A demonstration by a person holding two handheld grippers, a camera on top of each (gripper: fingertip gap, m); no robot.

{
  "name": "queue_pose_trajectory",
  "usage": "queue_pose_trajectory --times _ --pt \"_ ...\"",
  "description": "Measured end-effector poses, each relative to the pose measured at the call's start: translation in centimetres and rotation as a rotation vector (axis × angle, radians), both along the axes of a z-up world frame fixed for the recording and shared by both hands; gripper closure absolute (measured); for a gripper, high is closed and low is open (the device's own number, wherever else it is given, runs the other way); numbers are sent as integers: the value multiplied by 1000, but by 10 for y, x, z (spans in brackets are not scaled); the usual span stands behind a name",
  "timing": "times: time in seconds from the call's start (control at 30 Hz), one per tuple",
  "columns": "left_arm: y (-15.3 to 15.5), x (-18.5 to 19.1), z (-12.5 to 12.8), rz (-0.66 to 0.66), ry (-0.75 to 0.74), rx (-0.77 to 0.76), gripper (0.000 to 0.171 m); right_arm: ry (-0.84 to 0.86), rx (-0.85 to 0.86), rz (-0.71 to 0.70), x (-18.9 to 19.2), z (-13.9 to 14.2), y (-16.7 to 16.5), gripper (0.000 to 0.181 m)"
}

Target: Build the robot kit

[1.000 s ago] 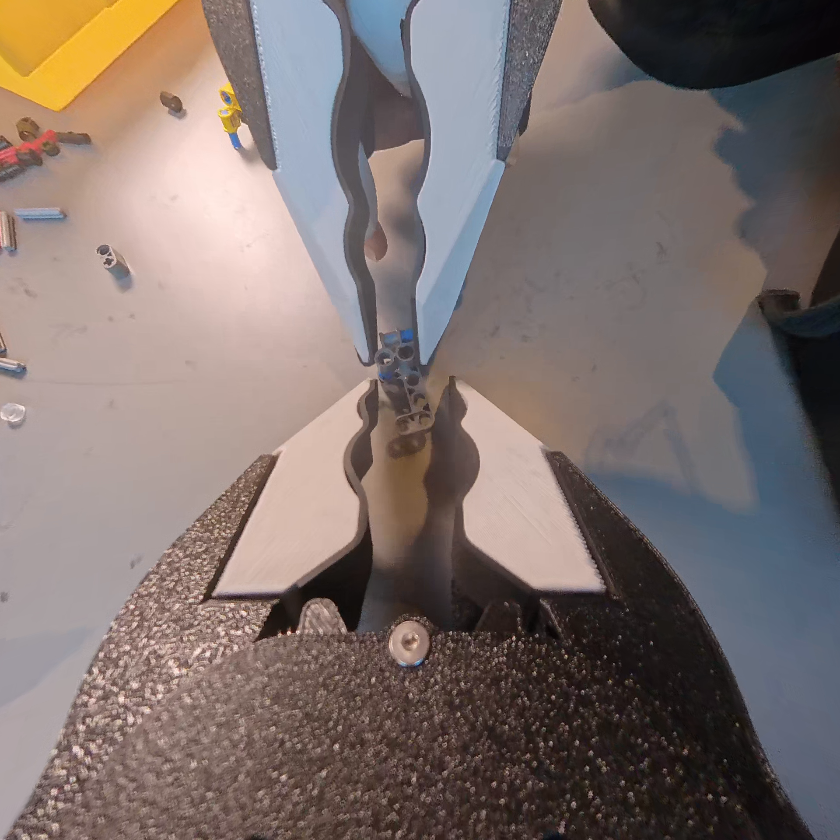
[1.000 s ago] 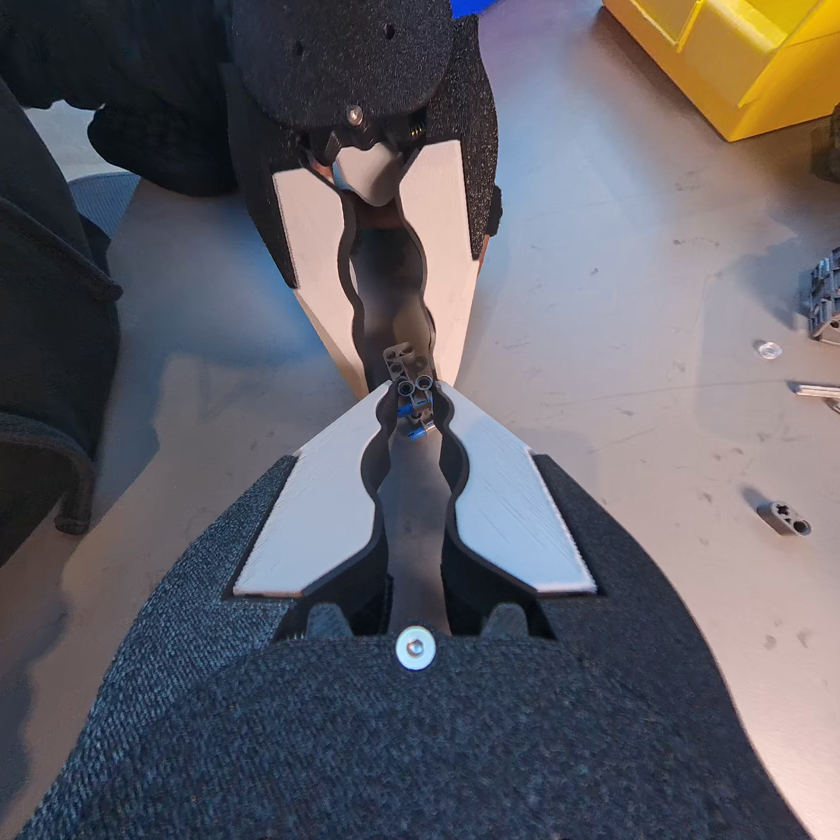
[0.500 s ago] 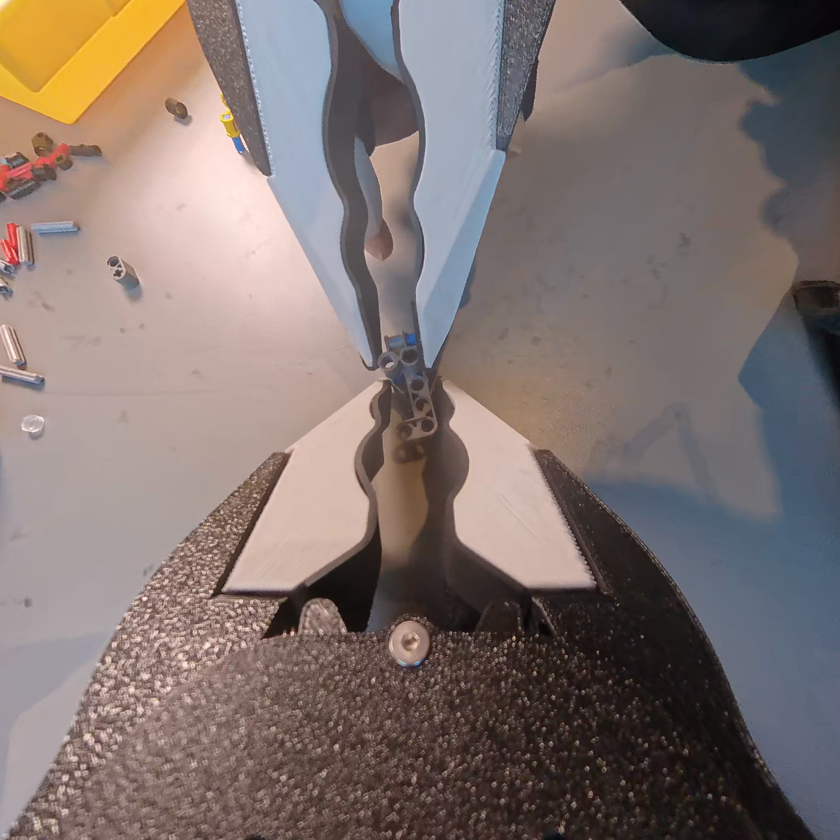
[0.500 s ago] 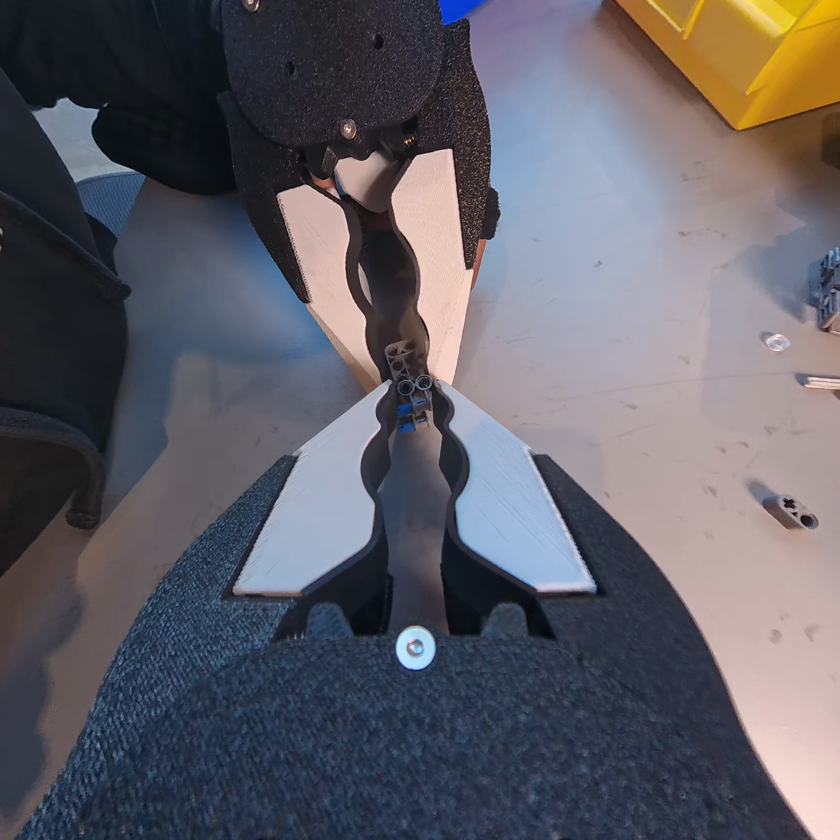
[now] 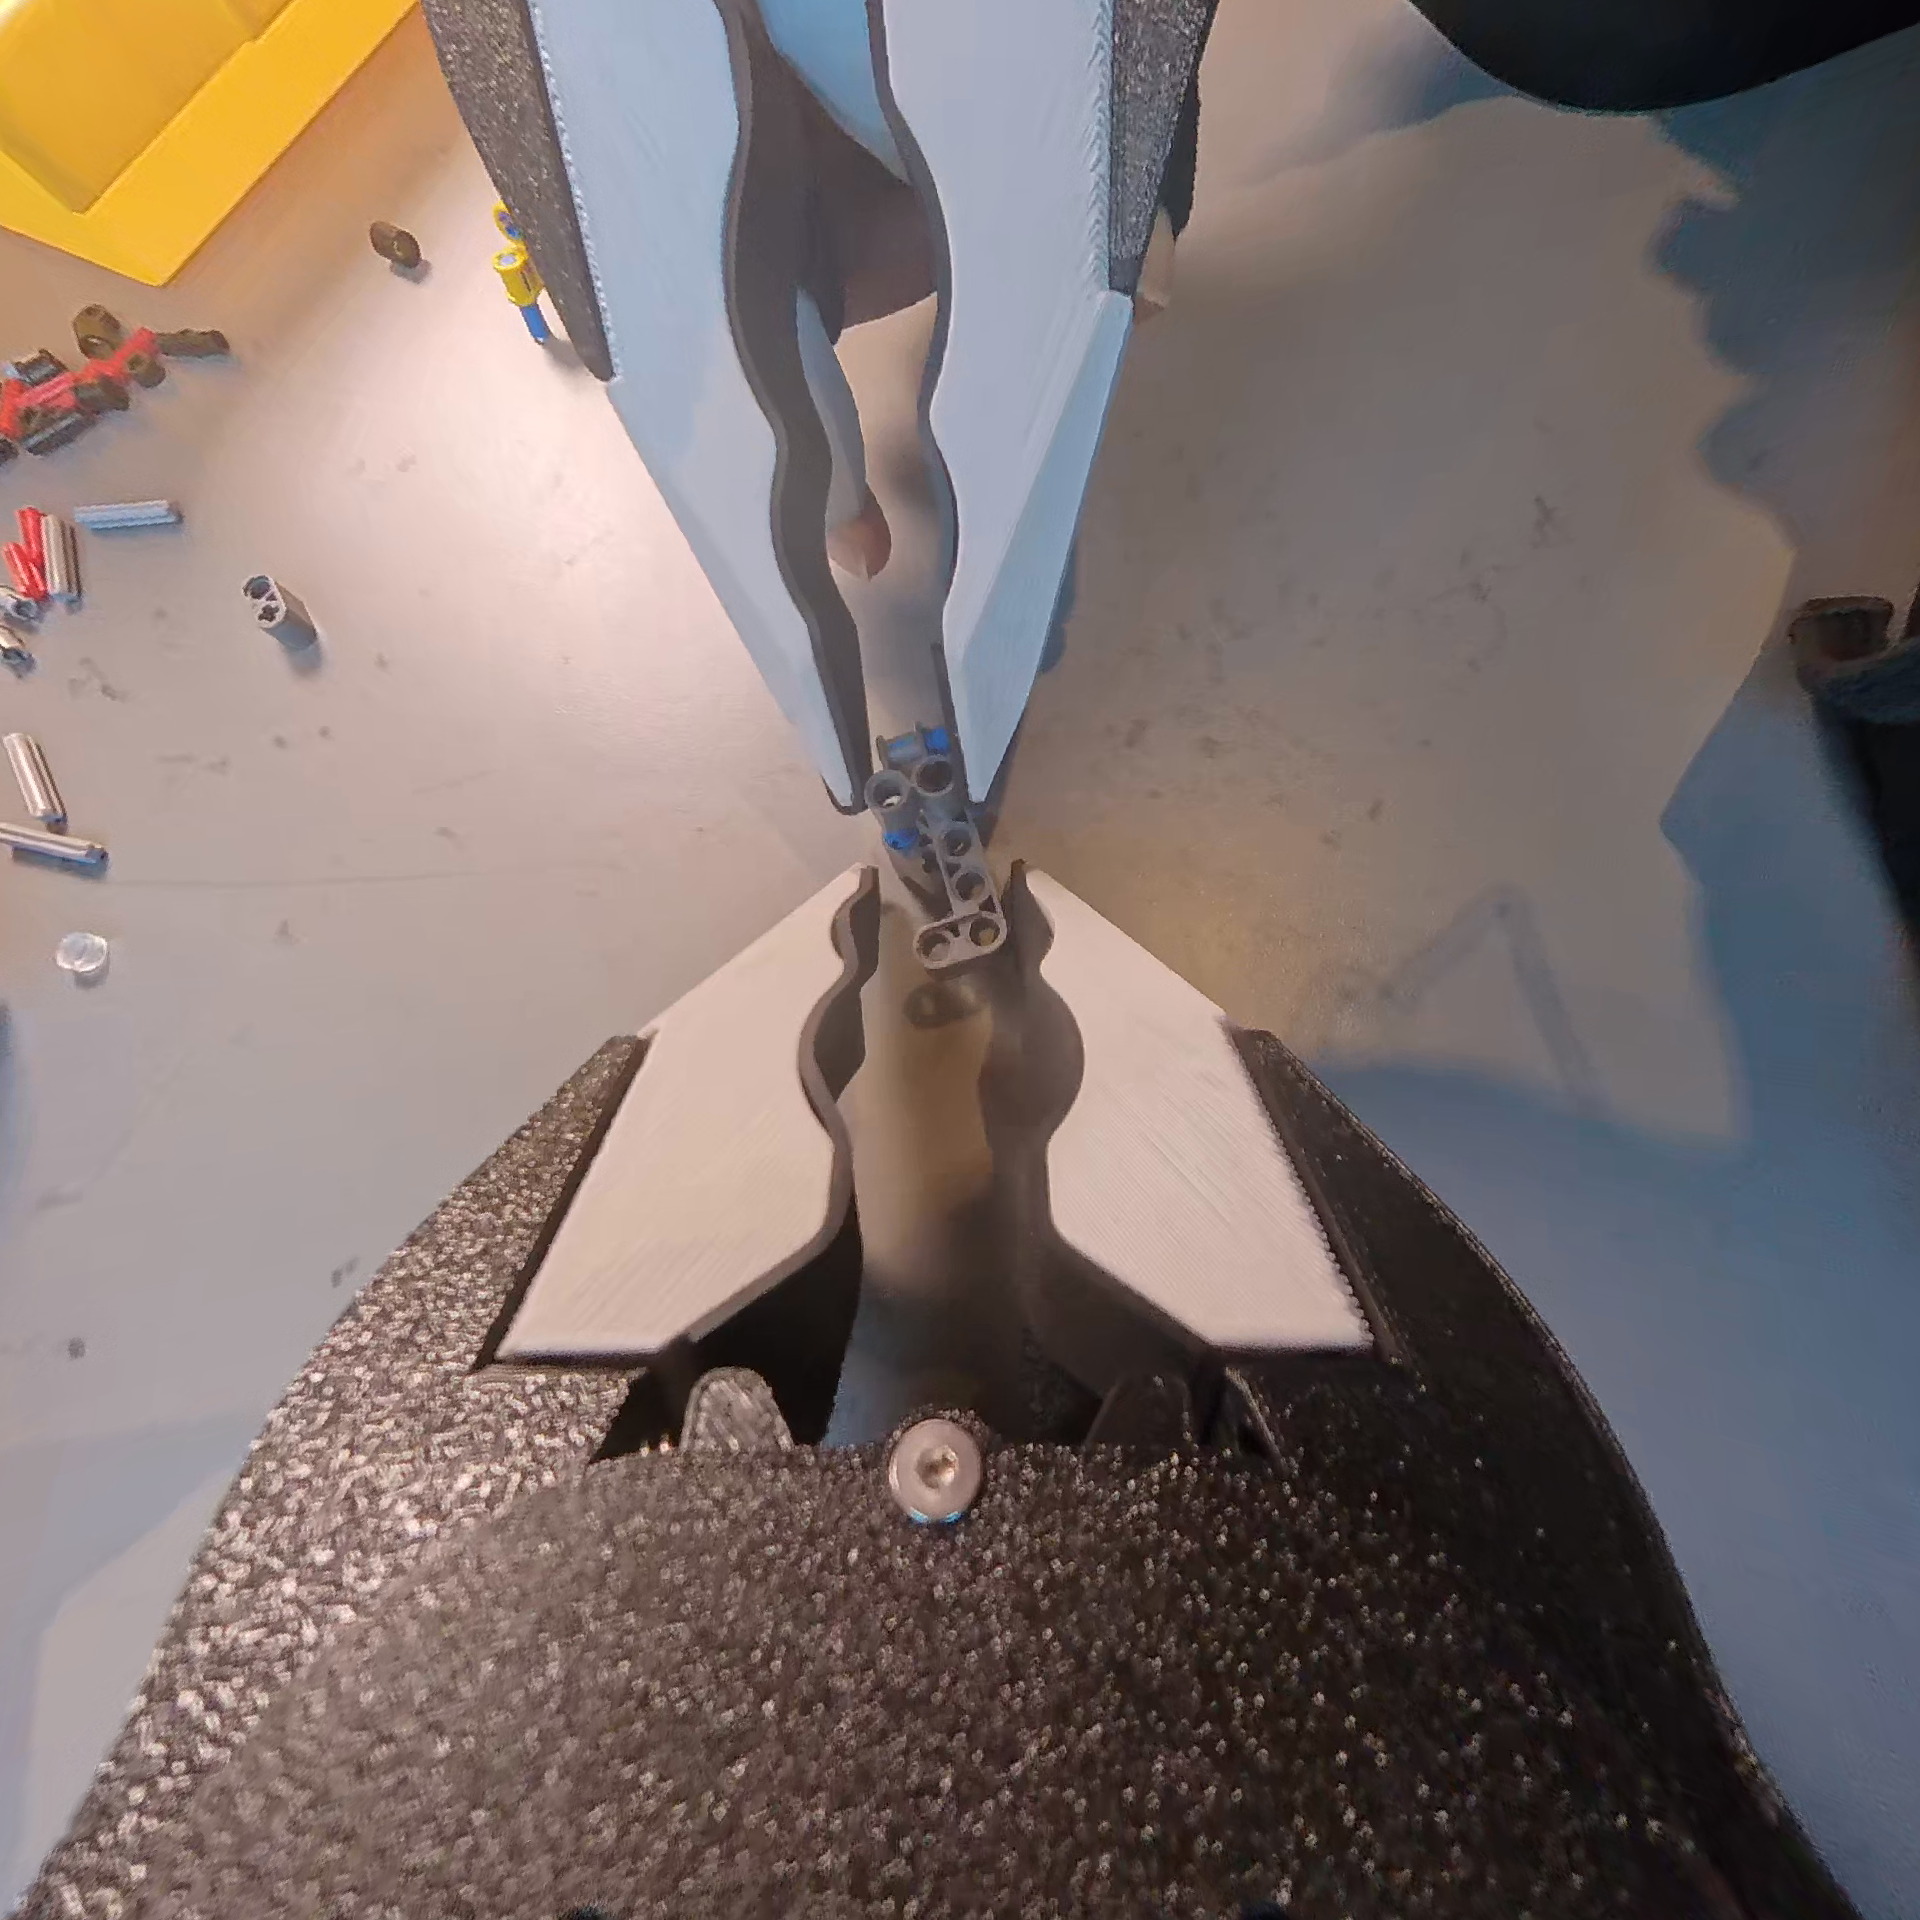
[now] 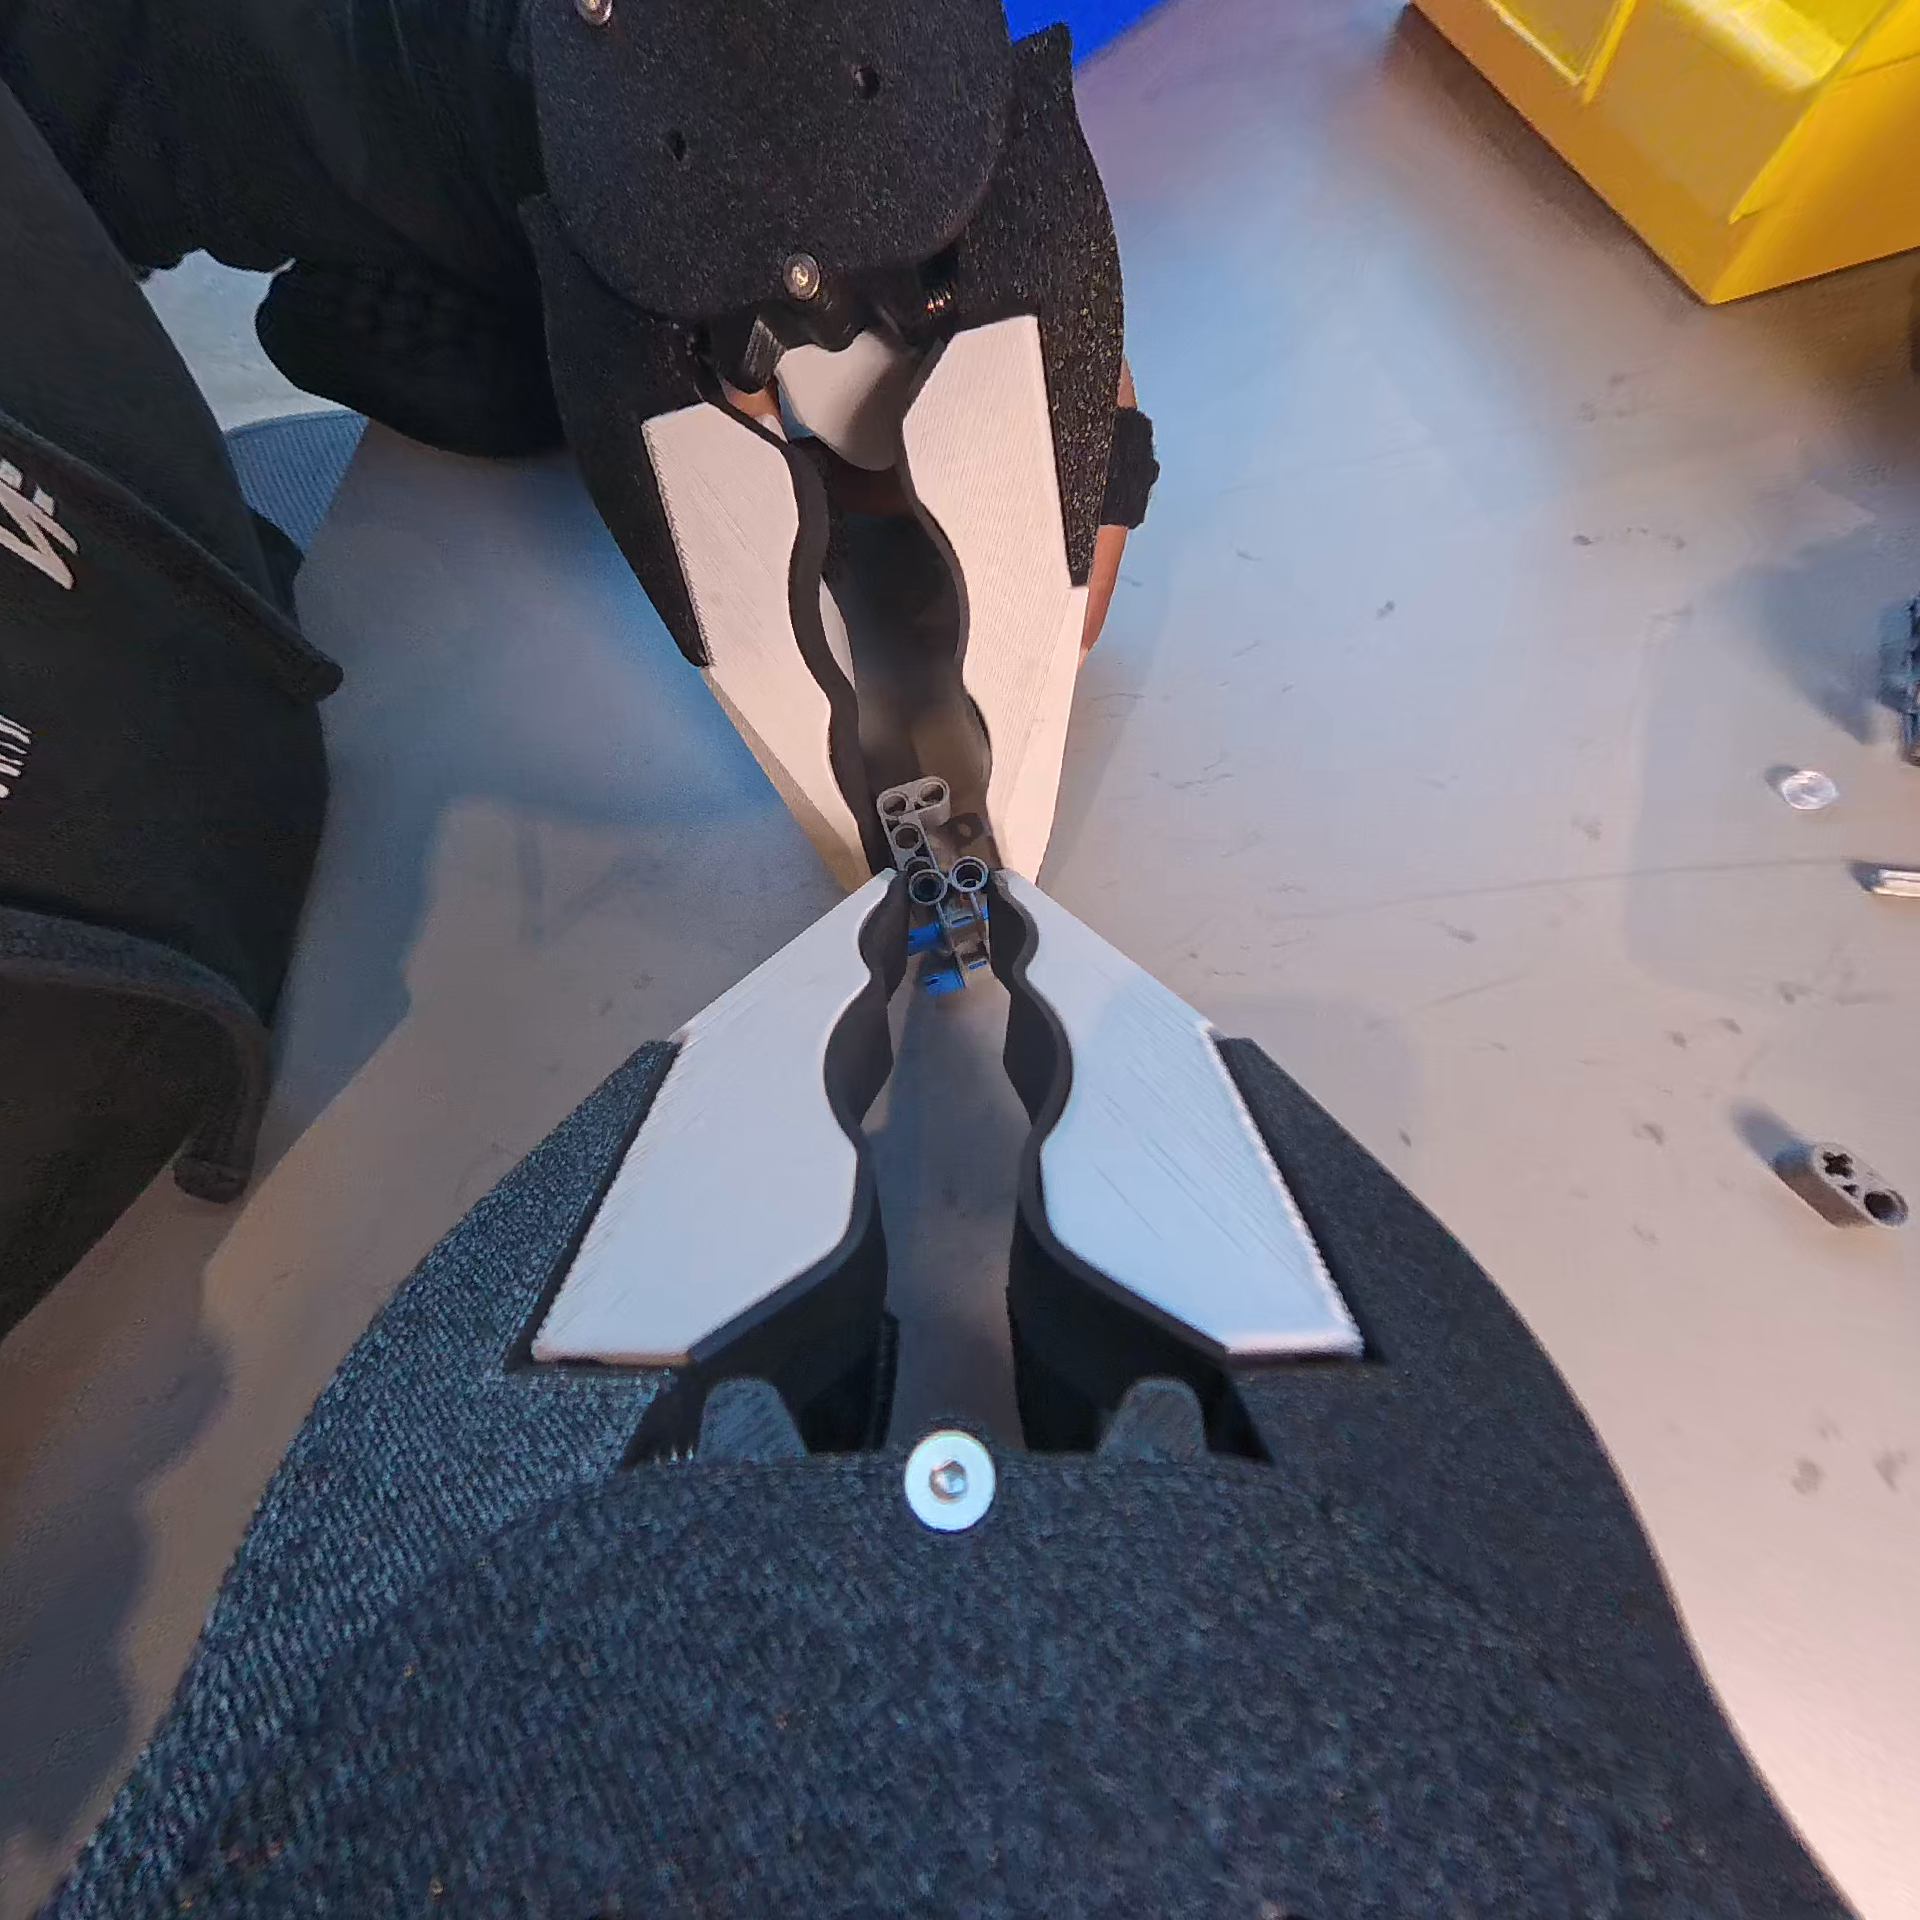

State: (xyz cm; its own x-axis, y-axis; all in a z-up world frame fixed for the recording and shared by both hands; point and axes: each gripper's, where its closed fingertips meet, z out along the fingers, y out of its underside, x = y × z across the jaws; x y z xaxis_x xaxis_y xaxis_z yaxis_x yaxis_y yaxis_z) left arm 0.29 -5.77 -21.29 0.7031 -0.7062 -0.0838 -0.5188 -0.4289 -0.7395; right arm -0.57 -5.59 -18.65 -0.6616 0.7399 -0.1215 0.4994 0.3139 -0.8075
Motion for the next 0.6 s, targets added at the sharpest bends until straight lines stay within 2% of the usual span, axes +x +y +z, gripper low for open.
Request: queue_pose_trajectory --times 0.6 --pt "1 3 0 5 -6 -6 151 -54 49 -17 1 -3 0 167"
